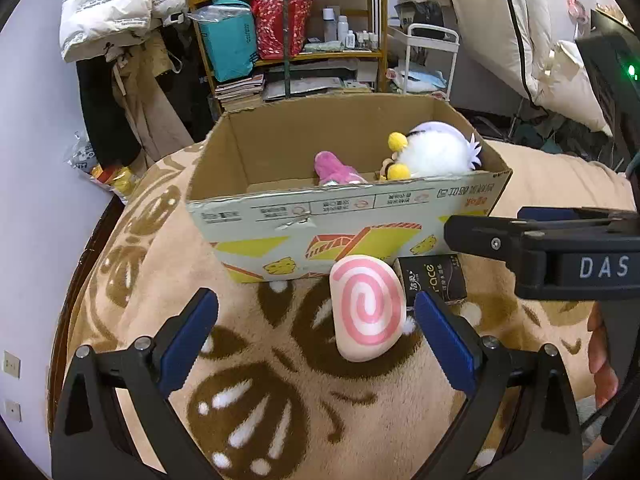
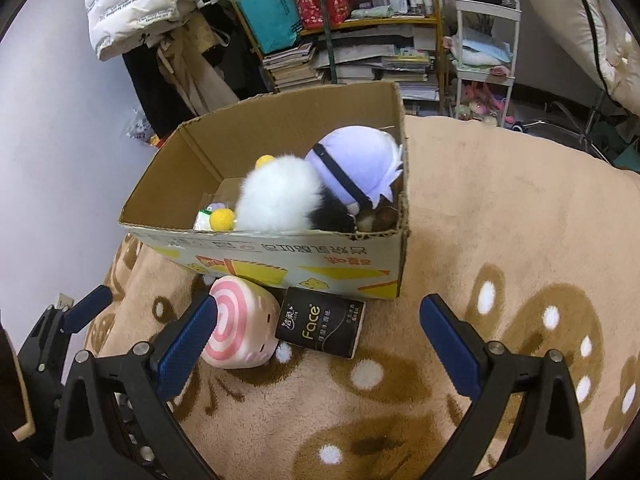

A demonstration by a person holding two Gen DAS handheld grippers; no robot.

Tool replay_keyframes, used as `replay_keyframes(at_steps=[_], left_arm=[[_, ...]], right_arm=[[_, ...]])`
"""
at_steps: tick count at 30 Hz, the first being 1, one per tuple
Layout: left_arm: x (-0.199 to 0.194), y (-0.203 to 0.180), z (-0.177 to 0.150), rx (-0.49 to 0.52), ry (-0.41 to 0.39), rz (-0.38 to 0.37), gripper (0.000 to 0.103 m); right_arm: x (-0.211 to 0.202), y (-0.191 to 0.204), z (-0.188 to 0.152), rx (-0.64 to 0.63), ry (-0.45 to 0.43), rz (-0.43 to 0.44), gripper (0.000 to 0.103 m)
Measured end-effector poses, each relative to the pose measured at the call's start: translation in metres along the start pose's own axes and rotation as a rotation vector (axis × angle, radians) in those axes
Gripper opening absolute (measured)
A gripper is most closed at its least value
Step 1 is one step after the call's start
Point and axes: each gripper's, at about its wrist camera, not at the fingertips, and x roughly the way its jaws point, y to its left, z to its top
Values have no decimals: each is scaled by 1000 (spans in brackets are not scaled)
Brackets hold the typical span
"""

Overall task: Organize soft objects
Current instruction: 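Lower the left tool to the pink-swirl cushion while the right tool reaches the black Face pack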

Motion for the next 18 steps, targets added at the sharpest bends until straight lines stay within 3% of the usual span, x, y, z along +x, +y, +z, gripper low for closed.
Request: replay_keyframes(at_steps=[18], left_arm=[[48,-6,-10,8,86,-59,97]], right_arm=[[44,-7,4,2,127,-51,103]])
